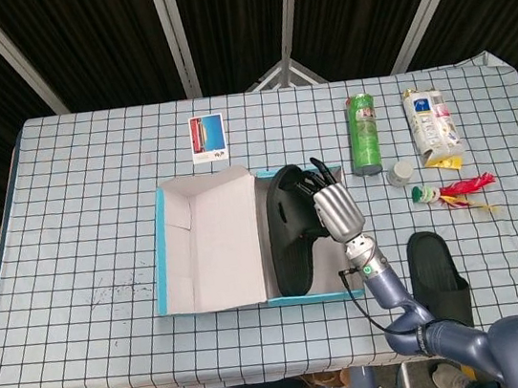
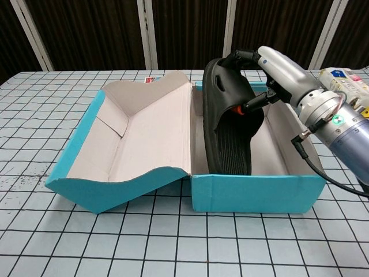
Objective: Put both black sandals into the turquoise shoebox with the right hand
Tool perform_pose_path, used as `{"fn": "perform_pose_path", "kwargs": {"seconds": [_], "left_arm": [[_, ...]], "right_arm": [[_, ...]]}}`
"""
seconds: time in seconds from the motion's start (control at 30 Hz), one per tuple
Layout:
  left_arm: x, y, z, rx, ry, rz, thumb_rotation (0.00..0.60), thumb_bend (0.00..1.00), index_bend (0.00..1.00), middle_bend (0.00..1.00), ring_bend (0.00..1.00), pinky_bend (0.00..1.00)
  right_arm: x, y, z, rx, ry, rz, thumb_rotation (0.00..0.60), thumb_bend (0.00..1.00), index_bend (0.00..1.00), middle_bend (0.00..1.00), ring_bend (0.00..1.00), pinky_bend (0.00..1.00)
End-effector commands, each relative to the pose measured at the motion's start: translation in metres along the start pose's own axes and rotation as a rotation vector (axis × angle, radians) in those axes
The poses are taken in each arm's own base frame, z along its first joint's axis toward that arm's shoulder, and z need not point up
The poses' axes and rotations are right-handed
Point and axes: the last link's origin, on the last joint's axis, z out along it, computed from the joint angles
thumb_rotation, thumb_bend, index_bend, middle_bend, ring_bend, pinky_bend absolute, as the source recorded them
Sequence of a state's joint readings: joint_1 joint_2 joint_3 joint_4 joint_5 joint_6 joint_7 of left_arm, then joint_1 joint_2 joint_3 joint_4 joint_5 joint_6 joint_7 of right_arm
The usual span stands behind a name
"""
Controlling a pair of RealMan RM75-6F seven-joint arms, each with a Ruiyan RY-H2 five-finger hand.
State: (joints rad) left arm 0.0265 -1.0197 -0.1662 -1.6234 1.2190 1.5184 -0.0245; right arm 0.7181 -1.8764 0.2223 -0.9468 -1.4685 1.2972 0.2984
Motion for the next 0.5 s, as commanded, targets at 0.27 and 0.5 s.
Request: {"fn": "perform_pose_path", "kwargs": {"seconds": [0.27,0.5], "left_arm": [[0.0000,0.0002,0.0001,-0.002,-0.001,-0.004,0.600,0.37,0.10,0.03,0.00,0.09],[0.0004,-0.0003,0.0001,-0.002,-0.001,-0.005,0.600,0.37,0.10,0.03,0.00,0.09]], "right_arm": [[-0.0045,-0.0090,0.0034,0.015,-0.061,-0.038,0.600,0.48,0.56,0.62,0.24,0.00],[-0.0107,-0.0101,0.0033,-0.001,-0.118,-0.042,0.600,0.48,0.56,0.62,0.24,0.00]]}}
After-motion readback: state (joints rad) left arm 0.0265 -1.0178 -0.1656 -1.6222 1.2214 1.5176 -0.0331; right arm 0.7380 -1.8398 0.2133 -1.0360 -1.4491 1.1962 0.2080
